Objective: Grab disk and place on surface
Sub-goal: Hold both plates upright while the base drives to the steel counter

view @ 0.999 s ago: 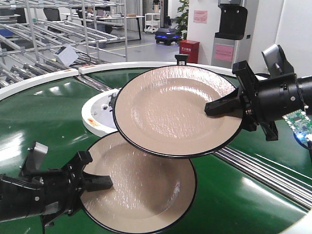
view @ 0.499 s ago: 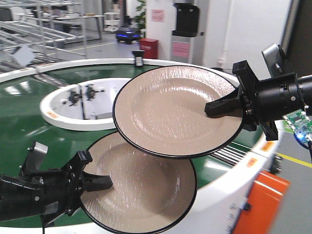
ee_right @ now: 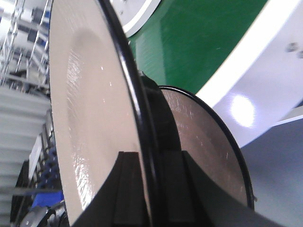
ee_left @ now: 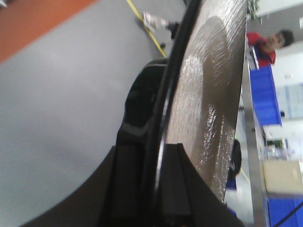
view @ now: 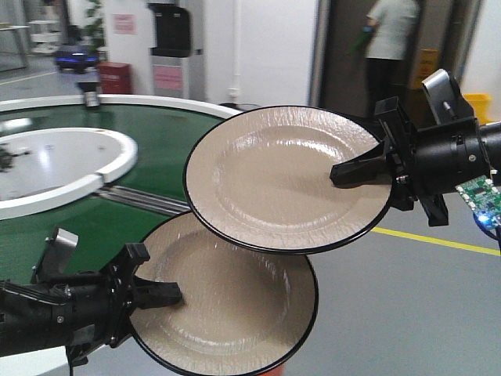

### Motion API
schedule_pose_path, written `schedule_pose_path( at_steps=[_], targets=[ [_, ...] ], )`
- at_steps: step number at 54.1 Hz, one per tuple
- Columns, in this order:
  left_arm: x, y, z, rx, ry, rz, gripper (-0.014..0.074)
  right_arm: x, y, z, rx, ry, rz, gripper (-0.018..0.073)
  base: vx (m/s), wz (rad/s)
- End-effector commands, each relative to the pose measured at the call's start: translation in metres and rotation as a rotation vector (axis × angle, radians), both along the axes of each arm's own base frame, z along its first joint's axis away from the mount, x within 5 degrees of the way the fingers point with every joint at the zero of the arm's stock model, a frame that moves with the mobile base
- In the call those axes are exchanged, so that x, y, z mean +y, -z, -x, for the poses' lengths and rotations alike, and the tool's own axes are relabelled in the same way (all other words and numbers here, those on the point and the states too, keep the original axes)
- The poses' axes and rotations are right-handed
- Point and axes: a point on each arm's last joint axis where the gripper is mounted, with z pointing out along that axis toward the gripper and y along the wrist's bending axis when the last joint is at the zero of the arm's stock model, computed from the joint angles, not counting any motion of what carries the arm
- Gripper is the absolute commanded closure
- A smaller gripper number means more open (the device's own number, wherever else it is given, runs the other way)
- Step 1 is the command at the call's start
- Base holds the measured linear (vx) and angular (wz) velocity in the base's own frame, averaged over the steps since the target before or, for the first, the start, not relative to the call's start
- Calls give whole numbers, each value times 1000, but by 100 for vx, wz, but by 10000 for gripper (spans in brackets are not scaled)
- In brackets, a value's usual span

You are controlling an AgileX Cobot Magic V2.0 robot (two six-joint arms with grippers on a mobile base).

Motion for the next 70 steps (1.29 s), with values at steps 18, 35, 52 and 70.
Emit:
schedule_pose_path(
  at_steps=[18,35,52,70],
  targets=[
    [-3,-28,4,-44,-1,120,595,2,-37,14,-104,24,-125,567,-8,-59],
    [-3,-28,4,-44,-1,120,595,2,-37,14,-103,21,-124,567,3,-48],
    [-3,-28,4,-44,-1,120,595,2,-37,14,-103,21,-124,567,14,-45],
    [-3,-28,4,-44,-1,120,595,2,-37,14,-103,21,-124,567,22,-38]
  ],
)
